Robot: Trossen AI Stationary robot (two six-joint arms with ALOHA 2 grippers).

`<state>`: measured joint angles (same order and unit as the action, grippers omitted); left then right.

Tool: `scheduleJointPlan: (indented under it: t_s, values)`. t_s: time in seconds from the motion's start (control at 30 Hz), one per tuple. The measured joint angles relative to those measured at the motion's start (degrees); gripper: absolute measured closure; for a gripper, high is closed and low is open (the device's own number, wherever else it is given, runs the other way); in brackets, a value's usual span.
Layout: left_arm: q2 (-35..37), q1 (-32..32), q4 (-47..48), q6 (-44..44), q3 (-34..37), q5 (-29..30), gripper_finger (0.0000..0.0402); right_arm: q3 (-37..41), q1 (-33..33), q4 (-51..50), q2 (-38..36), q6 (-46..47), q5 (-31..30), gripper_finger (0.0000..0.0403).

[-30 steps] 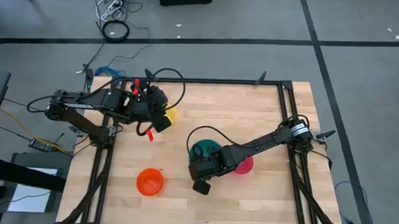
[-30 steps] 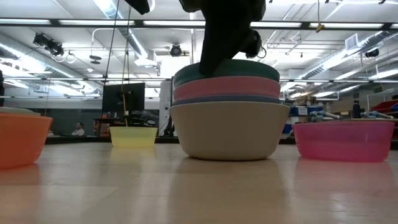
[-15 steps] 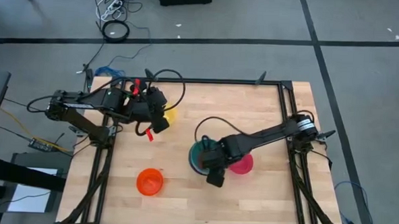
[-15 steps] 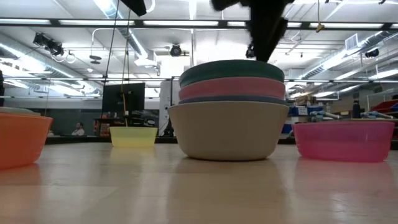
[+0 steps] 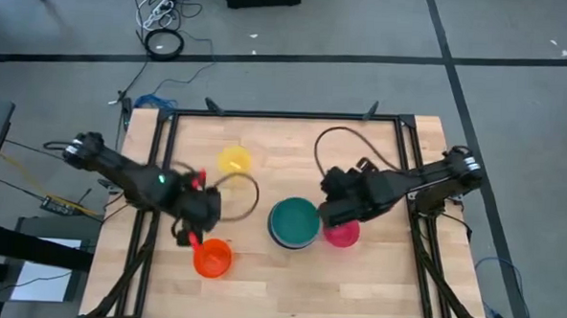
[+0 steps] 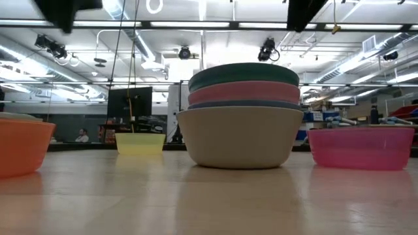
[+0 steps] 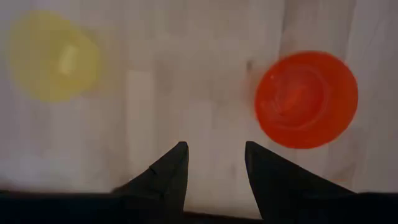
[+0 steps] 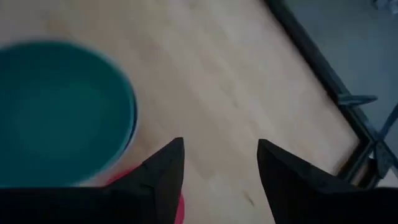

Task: Nest bowls inside each other
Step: Stack the orange bowl on top of the green bowl

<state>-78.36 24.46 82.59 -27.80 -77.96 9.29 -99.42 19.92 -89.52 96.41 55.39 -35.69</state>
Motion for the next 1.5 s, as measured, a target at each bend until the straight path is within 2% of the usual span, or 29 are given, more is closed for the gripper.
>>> scheduleJointPlan:
  t_s: [0.2,0.43,0.67,0.8,1.03,1.33,1.43,1.5]
  values:
    - [-0.05,4.94,-12.73,-7.07,11.95,3.57,0.0234,6.90,1.07,-0.12,-5.22,6.63,-3.25,0.0216]
    - [-0.03,6.38,-16.50,-14.56,16.59,3.94,0.0234,14.69,1.07,0.17,-7.29,12.51,-1.49,0.0205]
    - [-0.01,8.76,-24.57,-14.76,22.30,1.03,0.0234,20.71,1.07,2.23,-7.18,15.75,-0.13,0.0196]
    - [-0.01,9.96,-28.44,-14.97,24.87,-1.59,0.0234,21.57,1.36,2.42,-7.16,17.07,0.21,0.0197]
    - [-0.01,11.33,-29.84,-17.67,29.07,-1.96,0.0234,21.60,1.83,2.69,-7.16,17.07,0.95,0.0198]
    - [-0.01,11.21,-38.78,-20.79,35.14,-2.11,0.0235,21.60,1.83,2.88,-7.16,17.02,0.95,0.0200]
    - [-0.01,11.19,-39.77,-21.50,36.19,-2.60,0.0249,21.60,1.83,2.88,-7.16,17.00,0.95,0.0201]
    - [-0.01,11.18,-40.01,-21.15,36.43,-3.17,0.0272,21.60,1.83,2.87,-7.16,16.99,0.92,0.0201]
